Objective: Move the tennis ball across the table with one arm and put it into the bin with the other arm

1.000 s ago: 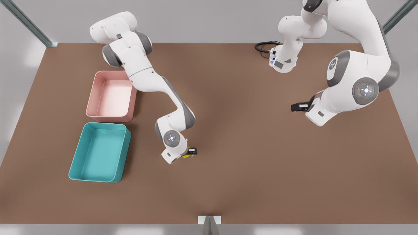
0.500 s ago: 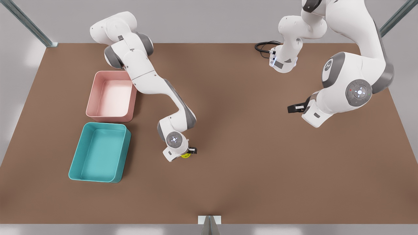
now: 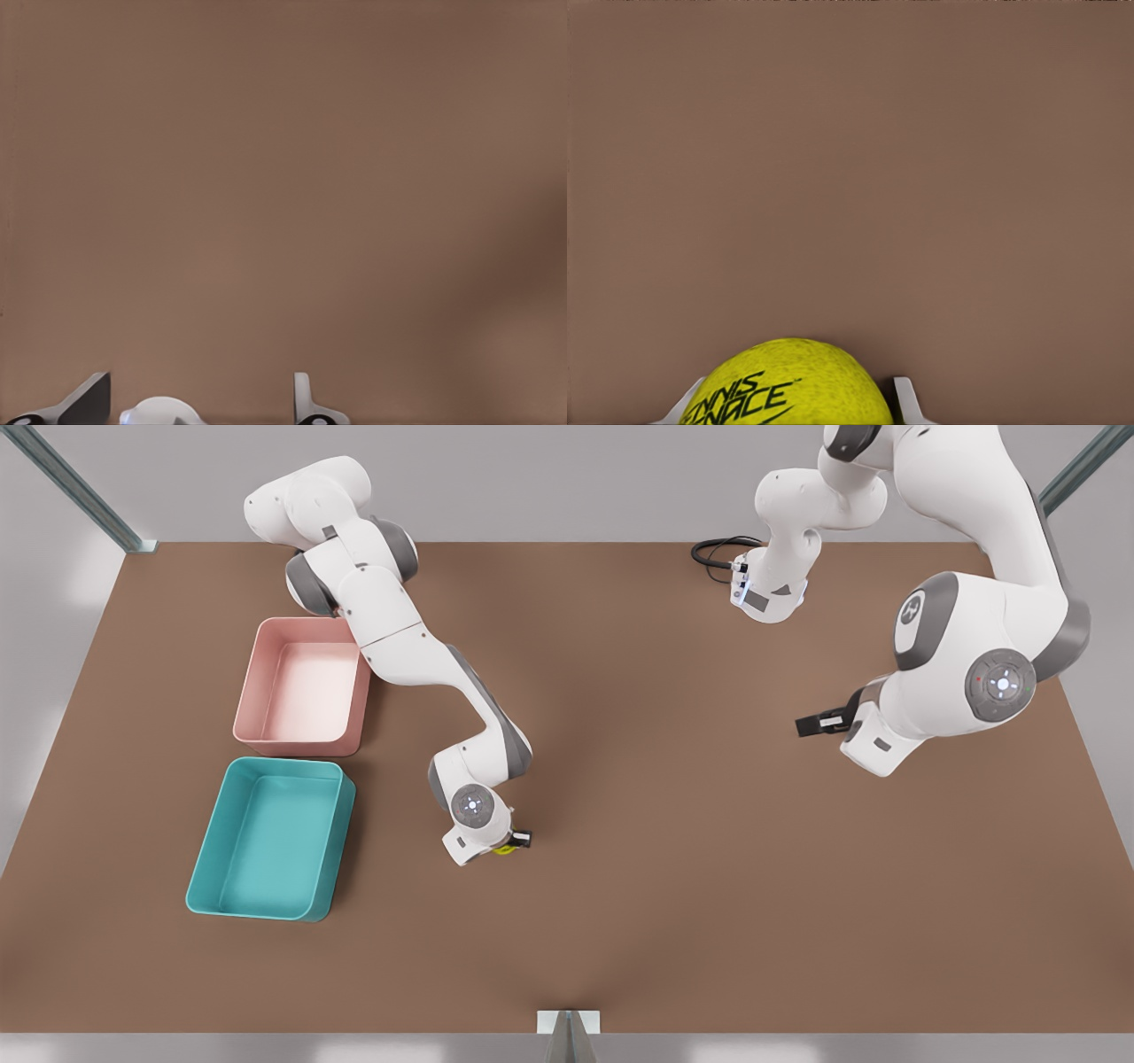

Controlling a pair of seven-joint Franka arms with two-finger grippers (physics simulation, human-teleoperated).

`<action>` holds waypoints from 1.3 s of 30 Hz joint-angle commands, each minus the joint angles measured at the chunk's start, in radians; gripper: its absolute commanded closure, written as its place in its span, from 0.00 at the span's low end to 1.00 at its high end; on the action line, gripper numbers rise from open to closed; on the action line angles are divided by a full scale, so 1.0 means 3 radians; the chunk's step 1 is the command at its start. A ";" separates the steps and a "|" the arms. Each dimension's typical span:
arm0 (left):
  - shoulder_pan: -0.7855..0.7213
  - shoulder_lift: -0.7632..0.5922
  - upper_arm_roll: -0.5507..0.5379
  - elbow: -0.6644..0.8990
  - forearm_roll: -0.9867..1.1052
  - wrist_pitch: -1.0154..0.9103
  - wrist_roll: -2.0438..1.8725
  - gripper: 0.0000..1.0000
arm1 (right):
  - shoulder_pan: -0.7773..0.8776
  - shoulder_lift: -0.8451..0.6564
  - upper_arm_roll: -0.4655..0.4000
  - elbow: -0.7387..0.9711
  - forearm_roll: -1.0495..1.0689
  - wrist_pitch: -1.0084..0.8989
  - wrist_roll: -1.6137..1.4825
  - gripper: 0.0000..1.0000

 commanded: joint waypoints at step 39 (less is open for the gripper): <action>-0.0036 -0.0013 -0.0016 0.0001 0.0012 -0.0068 0.0013 0.00 | -0.1484 -0.1248 -0.0424 0.0444 -0.0238 -0.2543 -0.1329 0.00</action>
